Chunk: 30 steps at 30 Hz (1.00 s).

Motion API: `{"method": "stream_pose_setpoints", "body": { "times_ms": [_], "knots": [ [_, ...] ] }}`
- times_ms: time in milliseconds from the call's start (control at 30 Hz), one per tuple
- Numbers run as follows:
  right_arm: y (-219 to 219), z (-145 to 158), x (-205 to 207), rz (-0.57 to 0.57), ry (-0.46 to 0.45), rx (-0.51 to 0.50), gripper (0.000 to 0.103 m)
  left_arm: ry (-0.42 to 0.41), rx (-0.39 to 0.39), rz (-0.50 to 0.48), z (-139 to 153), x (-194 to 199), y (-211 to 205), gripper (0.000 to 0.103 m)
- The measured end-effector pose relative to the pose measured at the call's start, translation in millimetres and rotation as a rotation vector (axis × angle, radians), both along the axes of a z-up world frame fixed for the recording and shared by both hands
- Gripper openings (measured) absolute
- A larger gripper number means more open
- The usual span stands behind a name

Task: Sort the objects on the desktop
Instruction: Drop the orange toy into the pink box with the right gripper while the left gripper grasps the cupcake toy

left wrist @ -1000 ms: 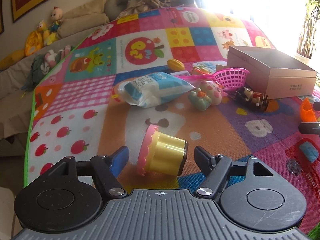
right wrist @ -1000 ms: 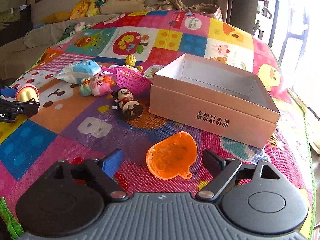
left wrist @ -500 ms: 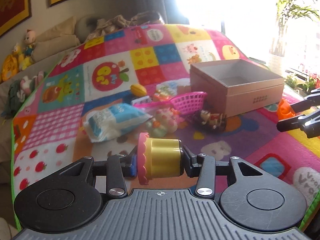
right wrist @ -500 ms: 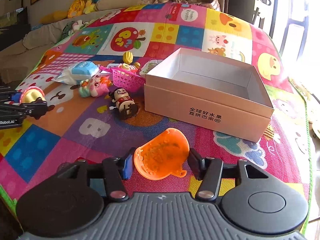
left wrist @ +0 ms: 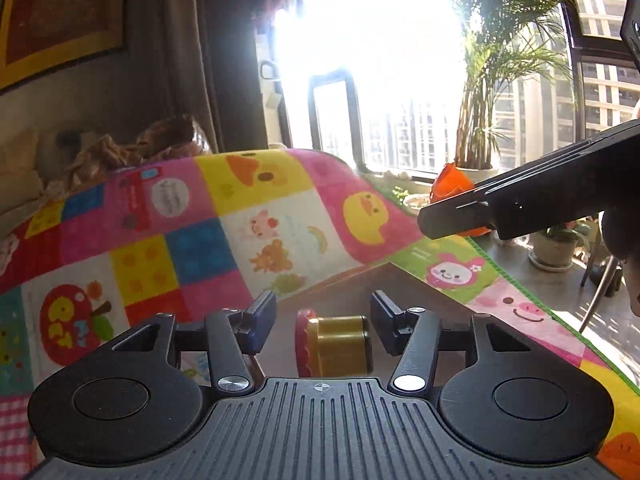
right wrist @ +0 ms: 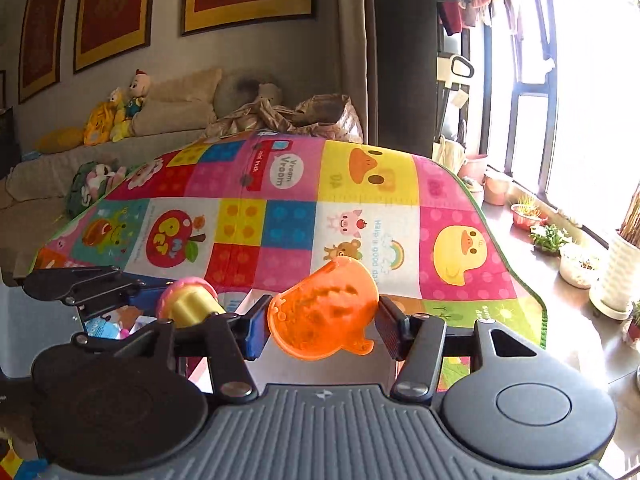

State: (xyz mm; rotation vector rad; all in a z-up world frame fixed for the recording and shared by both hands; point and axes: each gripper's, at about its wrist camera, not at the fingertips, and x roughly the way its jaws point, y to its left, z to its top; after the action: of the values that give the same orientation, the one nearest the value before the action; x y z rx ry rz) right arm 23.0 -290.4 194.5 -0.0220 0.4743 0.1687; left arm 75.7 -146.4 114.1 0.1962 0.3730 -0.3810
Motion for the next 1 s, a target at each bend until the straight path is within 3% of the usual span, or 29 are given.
{"method": "stream_pose_setpoints", "body": {
  "times_ms": [33,67,100,200,433,467,533,633,767,900,1000],
  "knots": [
    [-2.0,-4.4,14.7,-0.002,0.018,0.011,0.059,0.006,-0.013,0.017,-2.1,-2.0,8.4,0.068],
    [-4.1,-10.1,29.1,-0.013,0.04,0.016,0.072,0.008,-0.026,0.028,-3.9,-6.9,18.7,0.073],
    [-6.3,-16.5,39.5,-0.038,0.048,0.013,0.08,0.005,-0.035,0.042,-6.7,-15.2,31.4,0.083],
    [-14.2,-42.8,58.1,-0.081,0.105,-0.004,0.08,0.005,-0.028,0.099,-18.3,-44.5,68.2,0.092],
    [-11.5,-107.3,72.5,-0.095,0.281,0.009,0.08,0.127,-0.013,0.192,-59.4,-90.2,130.8,0.097],
    [-6.4,-111.6,72.6,-0.089,0.283,-0.002,0.088,0.139,-0.014,0.212,-64.0,-93.9,138.1,0.097],
    [7.1,-113.8,74.5,-0.076,0.274,-0.046,0.095,0.177,-0.034,0.256,-72.3,-100.1,154.2,0.098],
    [30.7,-114.4,80.6,0.0,0.272,-0.059,0.095,0.22,-0.062,0.3,-81.8,-103.9,168.4,0.099],
    [70.3,-111.1,83.1,0.089,0.255,-0.102,0.094,0.224,-0.042,0.339,-86.2,-110.0,174.8,0.1],
    [105.4,-86.8,42.4,0.11,0.071,-0.204,0.094,0.227,-0.021,0.409,-89.2,-116.0,186.8,0.1],
    [121.7,-73.2,-5.4,0.228,-0.002,-0.194,0.091,0.236,-0.05,0.455,-89.5,-117.6,197.8,0.1]
  ]
}}
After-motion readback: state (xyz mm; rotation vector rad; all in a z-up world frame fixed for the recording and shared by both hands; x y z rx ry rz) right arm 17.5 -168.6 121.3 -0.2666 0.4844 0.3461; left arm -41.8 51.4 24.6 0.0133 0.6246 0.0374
